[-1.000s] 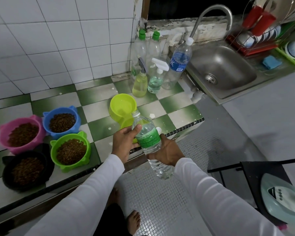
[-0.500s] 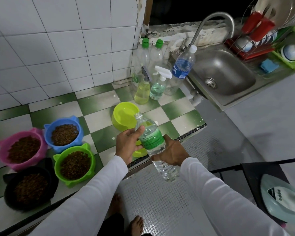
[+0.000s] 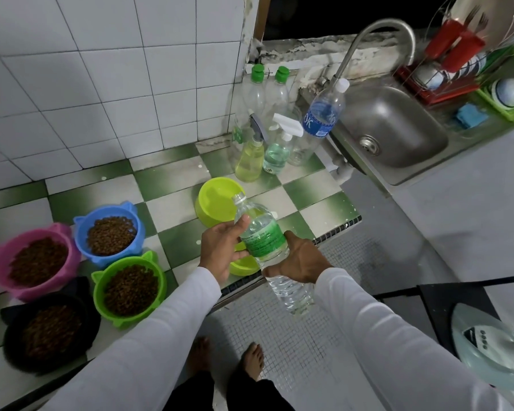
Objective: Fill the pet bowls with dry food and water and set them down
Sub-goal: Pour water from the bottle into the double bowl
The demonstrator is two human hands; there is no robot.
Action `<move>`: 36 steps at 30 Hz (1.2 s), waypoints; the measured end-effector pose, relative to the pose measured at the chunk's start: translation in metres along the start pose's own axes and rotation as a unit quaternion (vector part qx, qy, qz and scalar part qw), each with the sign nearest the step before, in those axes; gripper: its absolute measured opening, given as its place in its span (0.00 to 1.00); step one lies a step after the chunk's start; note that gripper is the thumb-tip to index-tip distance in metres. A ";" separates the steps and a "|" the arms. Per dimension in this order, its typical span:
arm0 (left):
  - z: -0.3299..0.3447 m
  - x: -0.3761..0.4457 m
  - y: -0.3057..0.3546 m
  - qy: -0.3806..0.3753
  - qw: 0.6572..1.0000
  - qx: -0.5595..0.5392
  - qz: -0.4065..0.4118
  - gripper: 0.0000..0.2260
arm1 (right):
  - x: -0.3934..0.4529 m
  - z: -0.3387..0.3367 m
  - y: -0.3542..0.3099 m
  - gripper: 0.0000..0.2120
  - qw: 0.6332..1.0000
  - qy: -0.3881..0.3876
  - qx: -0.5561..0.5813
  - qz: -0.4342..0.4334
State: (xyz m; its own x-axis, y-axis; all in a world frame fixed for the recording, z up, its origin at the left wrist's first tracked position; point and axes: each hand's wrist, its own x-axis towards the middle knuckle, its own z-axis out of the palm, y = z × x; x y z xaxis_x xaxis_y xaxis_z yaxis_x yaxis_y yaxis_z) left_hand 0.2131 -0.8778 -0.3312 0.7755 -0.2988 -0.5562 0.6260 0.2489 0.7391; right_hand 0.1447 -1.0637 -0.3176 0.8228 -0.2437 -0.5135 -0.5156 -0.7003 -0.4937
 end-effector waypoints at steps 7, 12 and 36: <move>0.001 0.008 -0.002 0.020 1.000 -0.012 -0.001 0.26 | 0.004 -0.009 -0.006 0.44 1.000 -0.016 -0.015 0.006; 0.001 0.012 -0.003 0.028 0.999 -0.018 -0.003 0.29 | 0.008 -0.011 -0.009 0.43 0.999 -0.021 -0.023 0.011; -0.004 0.031 -0.001 0.036 0.999 -0.025 -0.026 0.29 | 0.019 -0.017 -0.022 0.40 0.998 -0.029 -0.052 0.014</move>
State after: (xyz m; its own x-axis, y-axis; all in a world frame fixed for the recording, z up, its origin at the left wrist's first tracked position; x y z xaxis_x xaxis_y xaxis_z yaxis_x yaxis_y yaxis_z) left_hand 0.2374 -0.8834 -0.3506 0.7448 -0.2467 -0.6201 0.6673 0.2808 0.6898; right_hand 0.1759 -1.0647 -0.3050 0.7914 -0.2262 -0.5678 -0.5077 -0.7607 -0.4045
